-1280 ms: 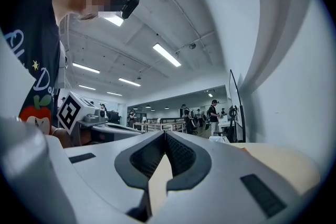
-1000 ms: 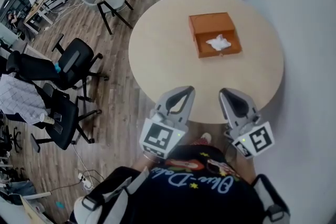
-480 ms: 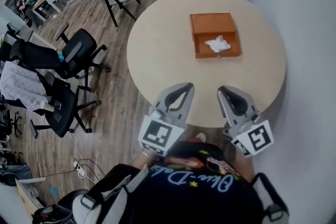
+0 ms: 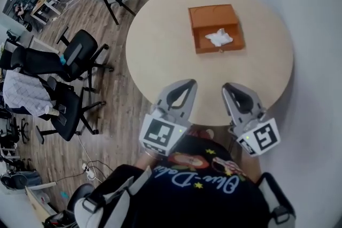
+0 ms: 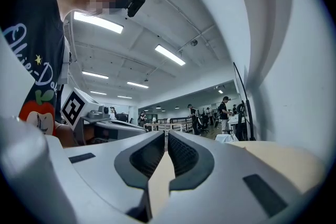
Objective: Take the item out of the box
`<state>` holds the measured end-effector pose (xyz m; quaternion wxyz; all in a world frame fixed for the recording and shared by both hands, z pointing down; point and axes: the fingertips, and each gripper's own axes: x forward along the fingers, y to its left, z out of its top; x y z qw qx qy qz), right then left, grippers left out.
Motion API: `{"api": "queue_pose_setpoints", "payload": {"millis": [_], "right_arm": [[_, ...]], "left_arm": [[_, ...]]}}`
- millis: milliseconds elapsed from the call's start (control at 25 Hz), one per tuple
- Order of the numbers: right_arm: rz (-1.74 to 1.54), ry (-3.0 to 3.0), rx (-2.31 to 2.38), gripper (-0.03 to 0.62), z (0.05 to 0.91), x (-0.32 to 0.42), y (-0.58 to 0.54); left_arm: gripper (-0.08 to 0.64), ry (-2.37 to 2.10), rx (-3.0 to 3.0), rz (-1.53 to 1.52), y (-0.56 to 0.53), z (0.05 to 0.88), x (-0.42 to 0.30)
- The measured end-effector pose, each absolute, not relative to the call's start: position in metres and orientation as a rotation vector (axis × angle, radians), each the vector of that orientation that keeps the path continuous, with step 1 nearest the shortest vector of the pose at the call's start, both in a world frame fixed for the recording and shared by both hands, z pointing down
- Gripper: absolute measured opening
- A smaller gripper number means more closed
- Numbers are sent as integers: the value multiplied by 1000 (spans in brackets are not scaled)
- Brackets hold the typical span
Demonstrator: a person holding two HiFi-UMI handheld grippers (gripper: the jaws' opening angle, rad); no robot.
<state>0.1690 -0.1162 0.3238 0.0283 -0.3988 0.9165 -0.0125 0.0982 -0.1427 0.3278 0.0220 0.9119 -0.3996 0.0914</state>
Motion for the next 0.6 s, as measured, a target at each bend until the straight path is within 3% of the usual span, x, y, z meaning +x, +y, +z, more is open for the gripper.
{"api": "queue_pose_setpoints", "payload": {"millis": [600], "right_arm": [[-18,2851,-1357,8,315,178,-164]], "left_arm": [[-15,-1142,2869,220,-198,326,112]]}}
